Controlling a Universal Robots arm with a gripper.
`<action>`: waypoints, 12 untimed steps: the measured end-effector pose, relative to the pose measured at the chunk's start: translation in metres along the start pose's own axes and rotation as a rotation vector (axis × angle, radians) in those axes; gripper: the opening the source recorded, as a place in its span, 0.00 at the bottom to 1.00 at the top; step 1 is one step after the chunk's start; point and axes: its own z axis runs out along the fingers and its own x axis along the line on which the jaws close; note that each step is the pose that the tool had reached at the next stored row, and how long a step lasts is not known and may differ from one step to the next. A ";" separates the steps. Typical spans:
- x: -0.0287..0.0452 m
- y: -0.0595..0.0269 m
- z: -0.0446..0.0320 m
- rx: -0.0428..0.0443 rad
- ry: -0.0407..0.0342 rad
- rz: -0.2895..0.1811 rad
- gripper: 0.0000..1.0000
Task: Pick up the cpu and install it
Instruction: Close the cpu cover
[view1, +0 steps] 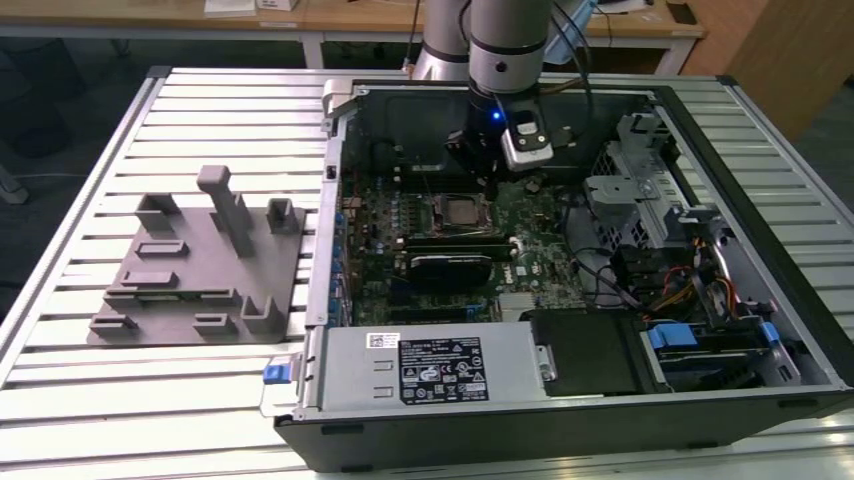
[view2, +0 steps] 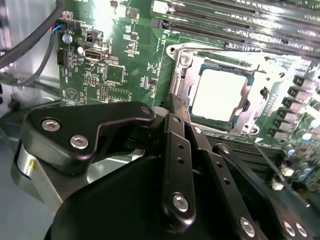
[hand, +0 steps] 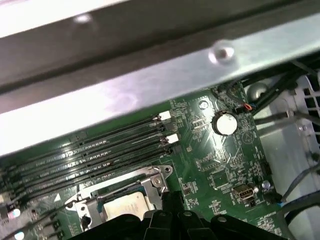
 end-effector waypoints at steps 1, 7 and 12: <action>0.0000 0.0000 0.0000 0.0008 -0.0007 -0.013 0.11; 0.0002 0.0000 0.0002 0.0035 -0.0043 -0.093 0.11; 0.0010 -0.0003 0.0002 0.0077 -0.0074 -0.150 0.11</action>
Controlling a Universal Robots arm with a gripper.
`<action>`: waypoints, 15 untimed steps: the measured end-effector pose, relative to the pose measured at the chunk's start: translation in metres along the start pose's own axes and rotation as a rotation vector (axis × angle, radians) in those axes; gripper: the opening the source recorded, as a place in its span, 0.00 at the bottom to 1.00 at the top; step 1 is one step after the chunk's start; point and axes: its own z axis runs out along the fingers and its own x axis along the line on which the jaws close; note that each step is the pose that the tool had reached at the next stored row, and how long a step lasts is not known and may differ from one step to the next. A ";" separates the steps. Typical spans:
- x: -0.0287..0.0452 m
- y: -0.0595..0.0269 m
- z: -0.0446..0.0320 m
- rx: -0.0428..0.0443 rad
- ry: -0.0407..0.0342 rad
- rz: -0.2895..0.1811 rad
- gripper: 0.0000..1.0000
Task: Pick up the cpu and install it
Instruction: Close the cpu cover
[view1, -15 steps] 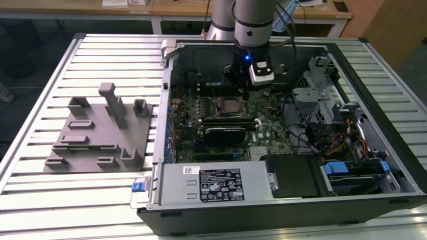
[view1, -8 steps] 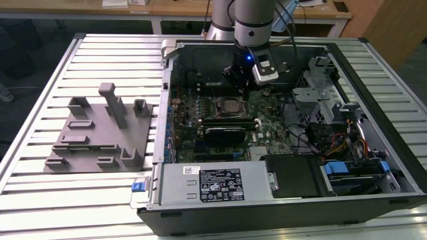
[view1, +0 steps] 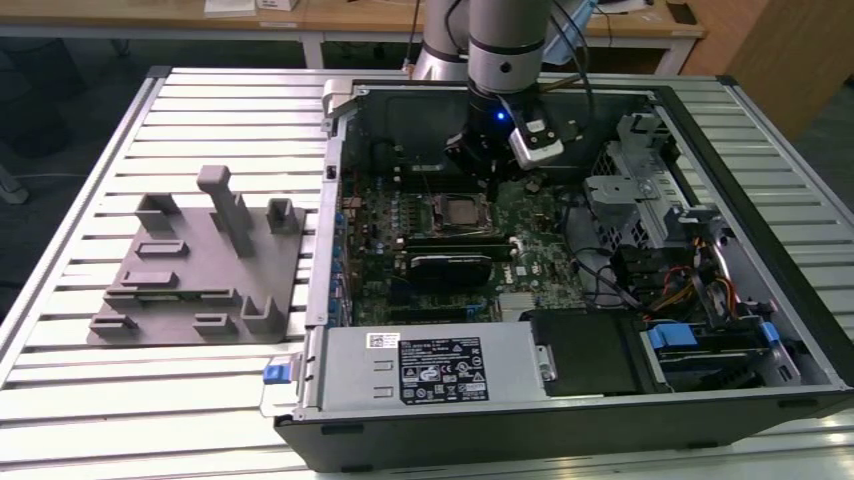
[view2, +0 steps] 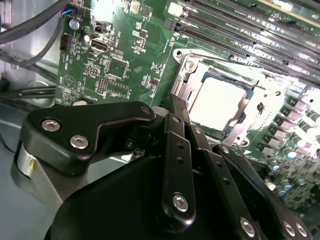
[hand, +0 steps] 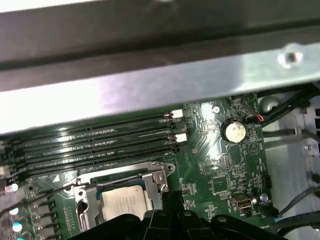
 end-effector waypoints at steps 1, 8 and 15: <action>0.0011 -0.0002 -0.0001 0.0014 -0.0004 -0.006 0.11; 0.0132 -0.0032 0.0001 0.0039 -0.0010 -0.008 0.11; 0.0181 -0.0071 0.0020 0.0064 -0.0015 -0.008 0.11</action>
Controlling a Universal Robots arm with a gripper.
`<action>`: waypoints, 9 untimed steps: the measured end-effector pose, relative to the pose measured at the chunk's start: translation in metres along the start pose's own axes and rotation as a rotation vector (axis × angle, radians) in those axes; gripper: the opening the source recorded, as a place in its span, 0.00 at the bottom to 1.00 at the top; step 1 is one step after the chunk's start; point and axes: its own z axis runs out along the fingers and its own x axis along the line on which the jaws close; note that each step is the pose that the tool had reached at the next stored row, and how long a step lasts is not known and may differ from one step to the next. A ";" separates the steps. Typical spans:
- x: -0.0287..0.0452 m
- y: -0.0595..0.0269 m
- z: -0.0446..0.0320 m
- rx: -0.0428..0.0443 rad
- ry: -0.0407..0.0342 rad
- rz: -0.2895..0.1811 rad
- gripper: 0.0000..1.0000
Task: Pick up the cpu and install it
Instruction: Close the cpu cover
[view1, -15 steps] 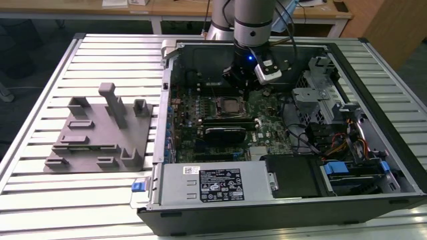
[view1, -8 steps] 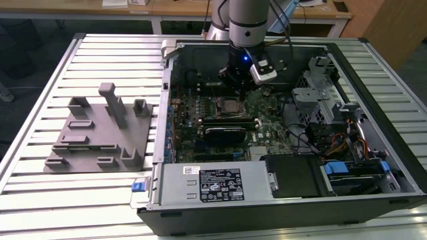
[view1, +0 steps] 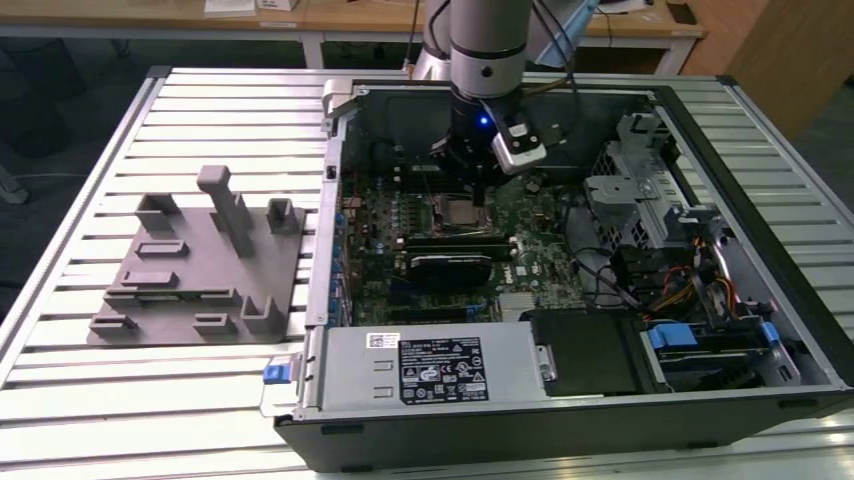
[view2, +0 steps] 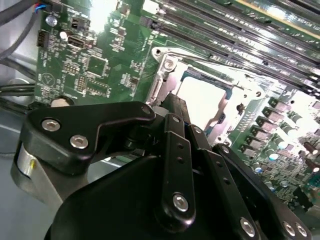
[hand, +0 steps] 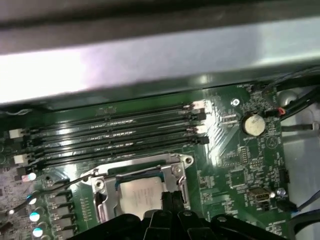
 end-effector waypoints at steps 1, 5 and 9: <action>0.0021 -0.0007 0.0001 0.0005 -0.0001 0.000 0.11; 0.0114 -0.0029 0.0004 0.0028 -0.0006 0.000 0.11; 0.0158 -0.0039 0.0006 0.0057 -0.0010 0.000 0.11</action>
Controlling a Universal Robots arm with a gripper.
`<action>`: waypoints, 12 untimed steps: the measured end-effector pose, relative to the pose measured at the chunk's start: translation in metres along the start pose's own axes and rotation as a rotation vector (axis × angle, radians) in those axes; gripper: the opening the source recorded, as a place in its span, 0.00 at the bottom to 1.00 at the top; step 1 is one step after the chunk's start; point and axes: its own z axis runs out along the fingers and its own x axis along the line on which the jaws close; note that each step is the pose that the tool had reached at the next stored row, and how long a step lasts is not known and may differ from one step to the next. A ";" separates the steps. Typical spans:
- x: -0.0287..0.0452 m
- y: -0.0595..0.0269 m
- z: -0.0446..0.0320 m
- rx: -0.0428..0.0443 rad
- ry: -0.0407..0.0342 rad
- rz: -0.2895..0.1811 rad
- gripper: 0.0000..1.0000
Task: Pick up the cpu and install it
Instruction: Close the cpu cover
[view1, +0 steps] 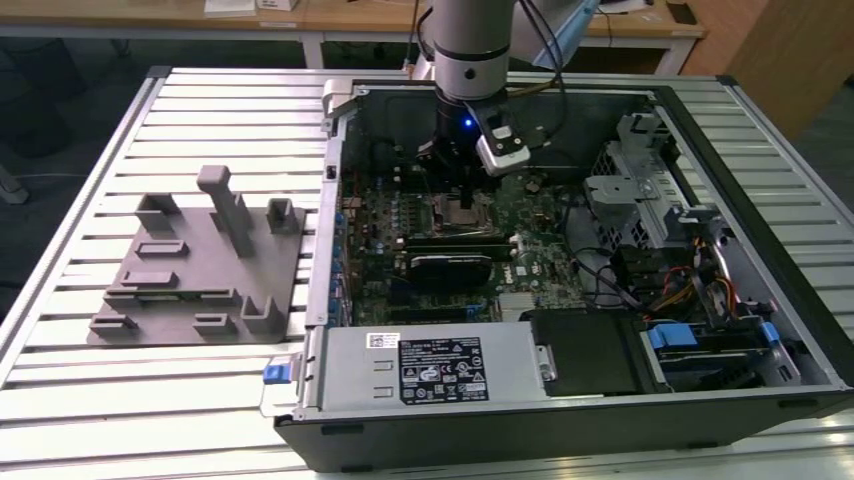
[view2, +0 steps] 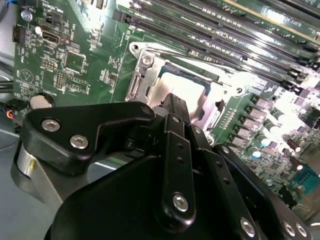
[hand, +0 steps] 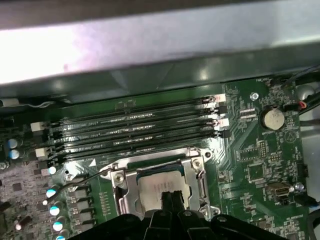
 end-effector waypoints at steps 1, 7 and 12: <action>0.0000 0.0000 0.0000 0.0004 -0.0001 0.000 0.11; -0.0002 0.0001 0.0007 0.0068 0.0276 -0.002 0.11; -0.0002 0.0001 0.0008 0.0111 0.0408 -0.003 0.11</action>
